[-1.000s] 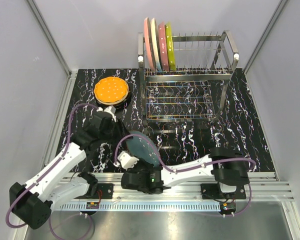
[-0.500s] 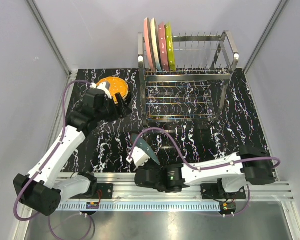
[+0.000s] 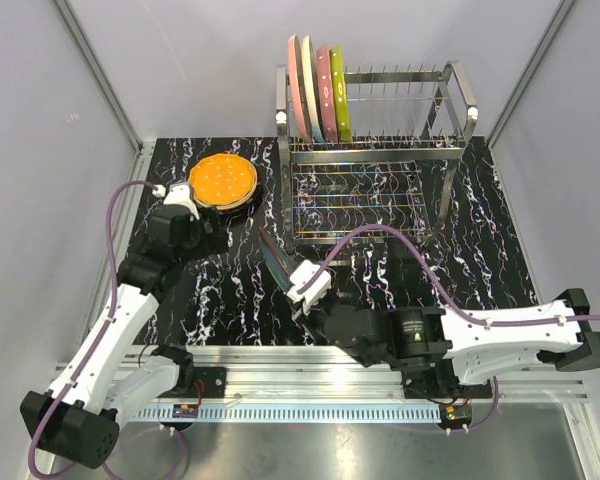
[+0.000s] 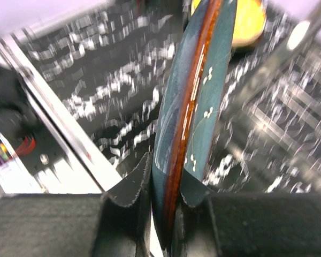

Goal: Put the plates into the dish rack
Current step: Insert the plate into the dish rack

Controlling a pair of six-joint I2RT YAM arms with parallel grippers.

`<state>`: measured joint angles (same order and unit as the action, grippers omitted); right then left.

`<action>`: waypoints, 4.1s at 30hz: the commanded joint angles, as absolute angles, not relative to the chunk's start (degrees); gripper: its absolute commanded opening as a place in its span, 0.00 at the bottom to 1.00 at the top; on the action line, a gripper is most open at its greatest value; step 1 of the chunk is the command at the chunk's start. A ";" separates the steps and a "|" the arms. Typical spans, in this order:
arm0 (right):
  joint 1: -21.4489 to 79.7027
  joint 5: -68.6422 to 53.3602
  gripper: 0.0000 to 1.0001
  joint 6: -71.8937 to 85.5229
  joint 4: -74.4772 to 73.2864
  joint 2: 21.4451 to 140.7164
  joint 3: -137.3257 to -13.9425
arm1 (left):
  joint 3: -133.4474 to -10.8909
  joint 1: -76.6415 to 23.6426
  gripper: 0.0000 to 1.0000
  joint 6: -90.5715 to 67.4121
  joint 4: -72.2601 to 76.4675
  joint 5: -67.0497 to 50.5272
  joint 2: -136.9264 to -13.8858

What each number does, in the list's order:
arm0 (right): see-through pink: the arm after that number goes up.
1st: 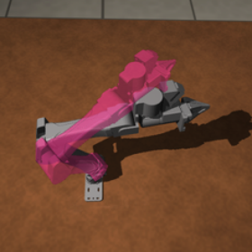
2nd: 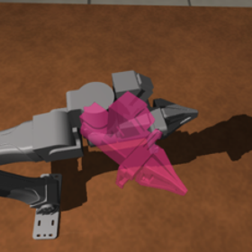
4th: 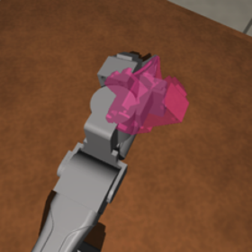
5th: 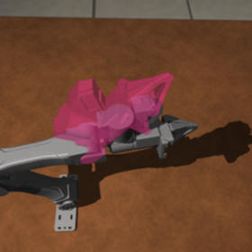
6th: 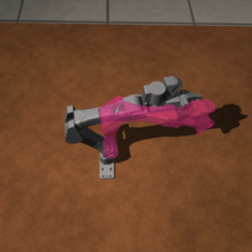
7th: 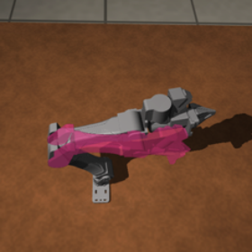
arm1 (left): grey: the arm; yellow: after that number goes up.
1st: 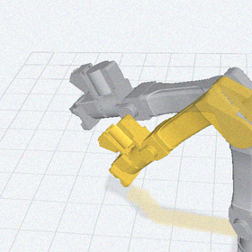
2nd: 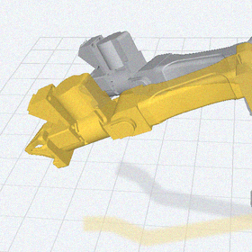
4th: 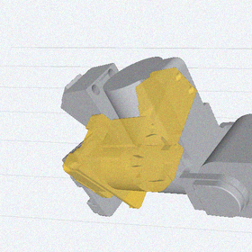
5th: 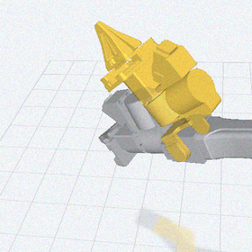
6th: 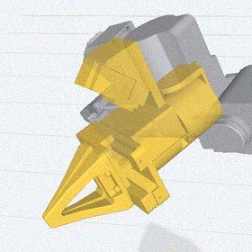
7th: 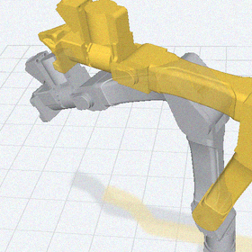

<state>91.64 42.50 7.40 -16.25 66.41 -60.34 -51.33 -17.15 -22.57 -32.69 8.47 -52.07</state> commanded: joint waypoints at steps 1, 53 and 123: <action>92.02 45.44 0.00 -3.50 -7.91 62.67 -70.83 | -49.91 -17.05 0.88 -19.34 -29.18 11.52 -51.06; 29.18 4.66 0.00 -2.46 -6.16 84.72 -117.07 | -50.54 -16.44 0.98 -18.46 -29.00 8.00 -55.81; 27.33 9.23 0.20 8.35 8.79 88.24 -102.57 | -50.71 -15.91 0.99 -18.63 -29.27 5.27 -56.69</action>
